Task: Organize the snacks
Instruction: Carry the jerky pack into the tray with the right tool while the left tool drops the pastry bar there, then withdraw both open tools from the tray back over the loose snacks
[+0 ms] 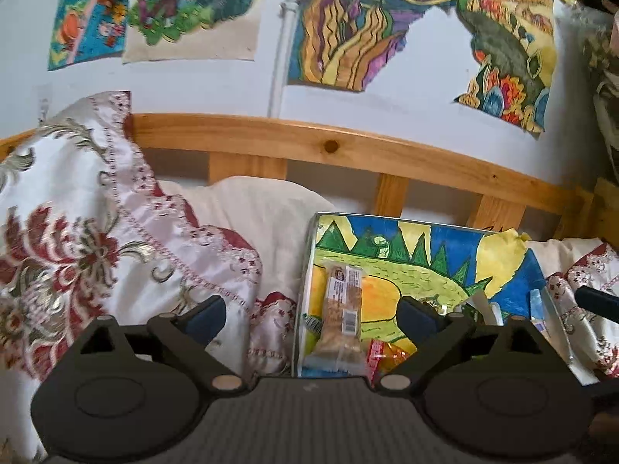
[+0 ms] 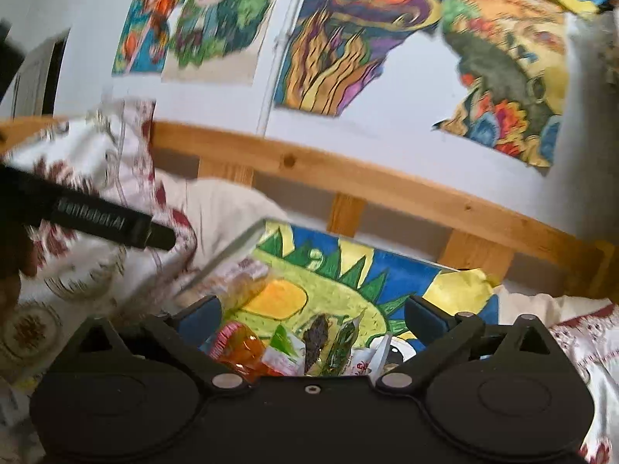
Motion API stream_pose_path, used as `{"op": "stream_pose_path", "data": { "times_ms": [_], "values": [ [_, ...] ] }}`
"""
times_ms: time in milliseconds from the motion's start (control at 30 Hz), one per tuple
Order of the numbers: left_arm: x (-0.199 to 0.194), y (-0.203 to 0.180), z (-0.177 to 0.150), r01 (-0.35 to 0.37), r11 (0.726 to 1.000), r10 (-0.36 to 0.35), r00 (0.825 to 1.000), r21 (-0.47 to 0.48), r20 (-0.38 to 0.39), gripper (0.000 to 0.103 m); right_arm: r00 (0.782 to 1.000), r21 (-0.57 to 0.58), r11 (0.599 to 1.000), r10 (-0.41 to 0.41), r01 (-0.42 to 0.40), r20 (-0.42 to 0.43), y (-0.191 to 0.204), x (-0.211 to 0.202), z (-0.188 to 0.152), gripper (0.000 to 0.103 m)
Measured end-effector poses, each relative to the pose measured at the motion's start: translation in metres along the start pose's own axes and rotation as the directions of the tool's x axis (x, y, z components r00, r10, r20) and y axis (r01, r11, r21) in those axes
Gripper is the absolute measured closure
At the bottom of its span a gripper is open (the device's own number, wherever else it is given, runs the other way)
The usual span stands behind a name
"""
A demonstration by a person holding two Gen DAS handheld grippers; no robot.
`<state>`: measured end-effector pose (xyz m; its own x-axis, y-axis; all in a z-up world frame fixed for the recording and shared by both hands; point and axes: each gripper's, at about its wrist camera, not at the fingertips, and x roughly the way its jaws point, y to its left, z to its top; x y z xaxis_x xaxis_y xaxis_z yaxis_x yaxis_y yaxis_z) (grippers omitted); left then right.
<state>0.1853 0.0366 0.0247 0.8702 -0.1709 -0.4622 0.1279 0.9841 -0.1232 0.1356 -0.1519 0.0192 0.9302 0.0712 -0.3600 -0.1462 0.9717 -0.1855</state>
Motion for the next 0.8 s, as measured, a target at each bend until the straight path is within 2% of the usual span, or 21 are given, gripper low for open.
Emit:
{"op": "stream_pose_path", "data": {
  "times_ms": [233, 367, 567, 800],
  "values": [
    [-0.045, 0.012, -0.023, 0.001, 1.0, -0.001, 0.999, -0.007, 0.048, 0.003, 0.996, 0.129, 0.992, -0.006, -0.006, 0.087, -0.001, -0.048, -0.007, 0.001],
    [-0.068, 0.018, -0.038, 0.003, 1.0, -0.002, 0.998, -0.007, 0.056, 0.002, 0.995, 0.177, 0.984, -0.02, 0.003, 0.097, 0.001, -0.068, -0.014, 0.001],
    [-0.092, 0.022, -0.065, 0.013, 1.0, -0.014, 1.0, 0.015, 0.027, 0.001, 0.998, 0.213, 0.977, -0.033, 0.021, 0.053, 0.01, -0.084, -0.029, 0.001],
    [-0.105, 0.027, -0.091, 0.019, 0.999, -0.019, 0.999, 0.026, -0.035, 0.001, 1.0, 0.224, 0.975, -0.011, 0.014, -0.013, 0.026, -0.099, -0.05, 0.001]
  ]
}}
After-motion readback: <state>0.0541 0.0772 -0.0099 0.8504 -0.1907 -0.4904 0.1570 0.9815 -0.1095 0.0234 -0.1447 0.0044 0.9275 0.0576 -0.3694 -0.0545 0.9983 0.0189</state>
